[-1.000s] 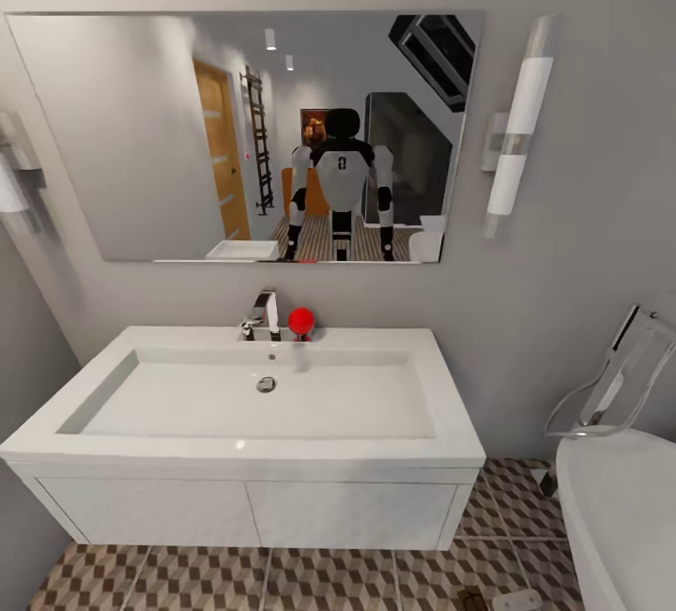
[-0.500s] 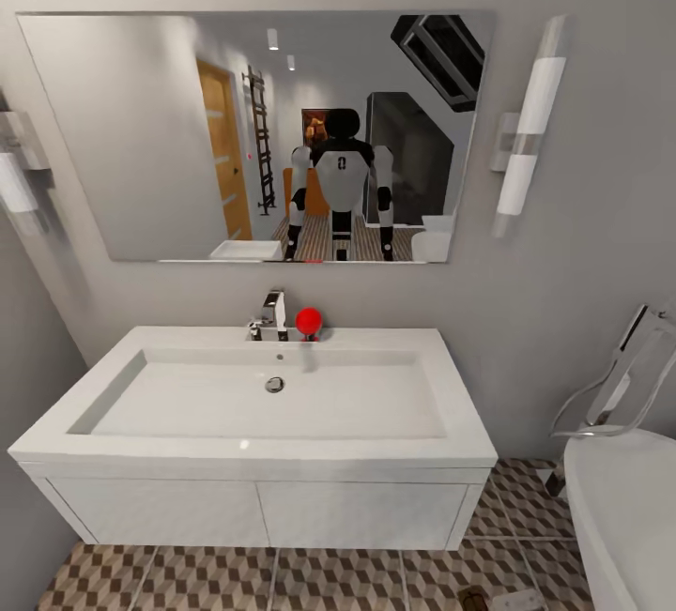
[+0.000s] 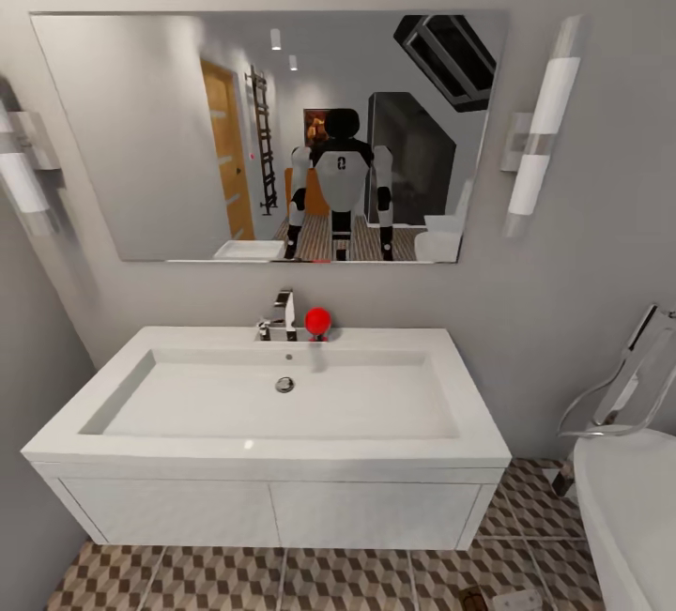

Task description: Take the four mousetraps from the cabinet in the bathroom and place them on the bathroom floor. Make sure all four end up on the same floor surface, and ensure that at least two of them are either under or directly next to the same bathroom sink.

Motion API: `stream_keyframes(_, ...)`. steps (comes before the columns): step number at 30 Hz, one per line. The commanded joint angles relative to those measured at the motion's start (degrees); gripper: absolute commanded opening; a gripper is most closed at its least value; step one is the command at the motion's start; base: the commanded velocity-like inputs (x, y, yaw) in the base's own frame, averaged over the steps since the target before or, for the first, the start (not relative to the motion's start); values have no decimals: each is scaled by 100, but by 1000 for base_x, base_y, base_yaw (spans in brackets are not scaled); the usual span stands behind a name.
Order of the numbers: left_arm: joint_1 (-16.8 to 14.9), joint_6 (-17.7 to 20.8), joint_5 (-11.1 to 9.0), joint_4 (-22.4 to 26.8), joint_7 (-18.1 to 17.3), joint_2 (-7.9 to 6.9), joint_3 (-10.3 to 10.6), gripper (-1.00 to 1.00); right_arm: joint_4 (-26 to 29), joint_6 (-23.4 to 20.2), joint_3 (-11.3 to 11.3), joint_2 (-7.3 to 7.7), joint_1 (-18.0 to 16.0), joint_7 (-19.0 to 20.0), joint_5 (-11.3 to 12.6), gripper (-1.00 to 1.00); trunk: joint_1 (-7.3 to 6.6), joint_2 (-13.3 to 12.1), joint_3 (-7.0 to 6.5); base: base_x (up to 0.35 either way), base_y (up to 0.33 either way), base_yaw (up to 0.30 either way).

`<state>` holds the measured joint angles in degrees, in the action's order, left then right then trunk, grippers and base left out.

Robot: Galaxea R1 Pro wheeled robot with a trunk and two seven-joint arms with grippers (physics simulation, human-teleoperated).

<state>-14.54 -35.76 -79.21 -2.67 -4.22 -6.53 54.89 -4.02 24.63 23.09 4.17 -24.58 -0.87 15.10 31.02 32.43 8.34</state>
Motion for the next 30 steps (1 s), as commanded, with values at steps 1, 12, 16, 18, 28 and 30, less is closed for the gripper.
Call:
stream_keyframes(1, -5, -10, -61, -14, -44, 3, 32, -100, -20, 33, 51, -4, -7, 8, 54, -100, 2, 9, 10, 0, 30, 0)
stream_keyframes(12, -5, -10, -59, -14, -37, 20, 32, -100, -20, 37, 53, -4, -6, 8, 54, -100, 2, 9, 10, 2, 5, 0)
stream_keyframes(16, -5, -5, -59, -13, -36, 19, 32, -100, -20, 34, 49, -4, -8, 8, 54, -100, 2, 9, 10, 166, 0, 0)
stream_keyframes(18, -5, -7, -59, -14, -36, 15, 34, -100, -20, 33, 48, -4, -9, 8, 54, -100, 2, 9, 10, 175, 0, 0)
stream_keyframes(28, -5, 9, -75, -4, -54, 38, 7, -100, -20, 33, 50, -4, -6, 8, 54, -100, 2, 9, 10, 26, 0, 0)
stream_keyframes(30, -5, 29, -85, 3, -75, 22, 5, -100, -20, 37, 53, -4, -5, 8, 58, -100, 2, 9, 10, 1, 0, 0)
